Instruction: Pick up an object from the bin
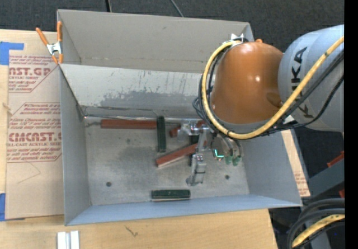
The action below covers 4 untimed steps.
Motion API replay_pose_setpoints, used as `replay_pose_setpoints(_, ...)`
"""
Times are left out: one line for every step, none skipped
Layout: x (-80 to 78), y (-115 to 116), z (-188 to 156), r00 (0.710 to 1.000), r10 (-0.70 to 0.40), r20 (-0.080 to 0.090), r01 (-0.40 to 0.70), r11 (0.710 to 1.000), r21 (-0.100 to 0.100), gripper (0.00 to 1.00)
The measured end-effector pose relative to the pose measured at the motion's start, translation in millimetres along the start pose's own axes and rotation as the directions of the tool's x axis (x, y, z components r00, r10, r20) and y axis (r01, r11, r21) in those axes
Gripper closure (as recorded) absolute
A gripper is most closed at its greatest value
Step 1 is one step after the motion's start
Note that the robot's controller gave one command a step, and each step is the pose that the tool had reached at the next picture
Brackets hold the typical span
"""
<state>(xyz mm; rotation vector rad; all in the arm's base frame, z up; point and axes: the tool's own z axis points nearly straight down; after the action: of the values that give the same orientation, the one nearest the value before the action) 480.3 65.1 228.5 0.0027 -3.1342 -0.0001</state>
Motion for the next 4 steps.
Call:
replay_pose_setpoints(-1.6, 0, -4, 1.000, 0.001, 0.008, -0.001, 1.000, -0.001, 0.00)
replay_pose_setpoints(-13.0, -5, 27, 0.996, -0.091, 0.013, 0.091, 0.996, 0.000, 0.00)
replay_pose_setpoints(-22.6, -5, 85, 0.998, -0.068, 0.014, 0.068, 0.998, -0.001, 0.00)
replay_pose_setpoints(-35.5, -19, 127, 0.999, -0.041, 0.006, 0.041, 0.999, 0.000, 0.00)
